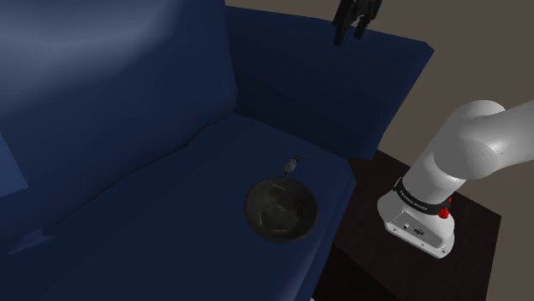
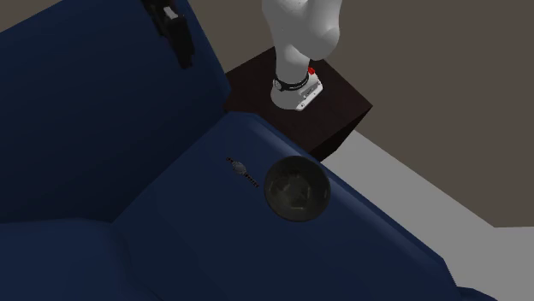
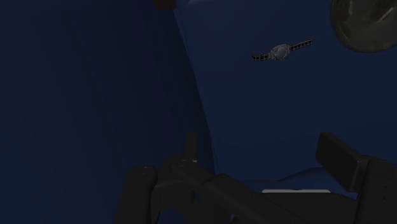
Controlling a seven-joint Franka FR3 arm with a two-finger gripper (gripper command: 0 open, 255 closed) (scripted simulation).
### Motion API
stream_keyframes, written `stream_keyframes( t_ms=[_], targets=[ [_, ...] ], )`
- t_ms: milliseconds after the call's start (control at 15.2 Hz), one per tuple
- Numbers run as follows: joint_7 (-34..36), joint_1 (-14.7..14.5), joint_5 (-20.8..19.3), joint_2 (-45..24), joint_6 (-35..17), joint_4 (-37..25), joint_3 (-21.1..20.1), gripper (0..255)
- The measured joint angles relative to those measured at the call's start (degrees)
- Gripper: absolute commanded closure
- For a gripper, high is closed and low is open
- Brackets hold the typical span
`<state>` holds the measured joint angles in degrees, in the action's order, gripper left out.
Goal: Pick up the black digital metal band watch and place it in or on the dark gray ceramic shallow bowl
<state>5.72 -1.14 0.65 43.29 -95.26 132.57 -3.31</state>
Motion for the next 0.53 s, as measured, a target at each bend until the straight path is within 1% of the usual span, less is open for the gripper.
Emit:
stream_keyframes(
  t_ms=[132, 528],
  targets=[
    [0.8, 0.1, 0.1, 0.3, -0.6, 0.9, -0.5, 0],
    [11.2, 0.4, 1.5, 1.1, -7.2, 9.4, -7.7, 0]
  ],
)
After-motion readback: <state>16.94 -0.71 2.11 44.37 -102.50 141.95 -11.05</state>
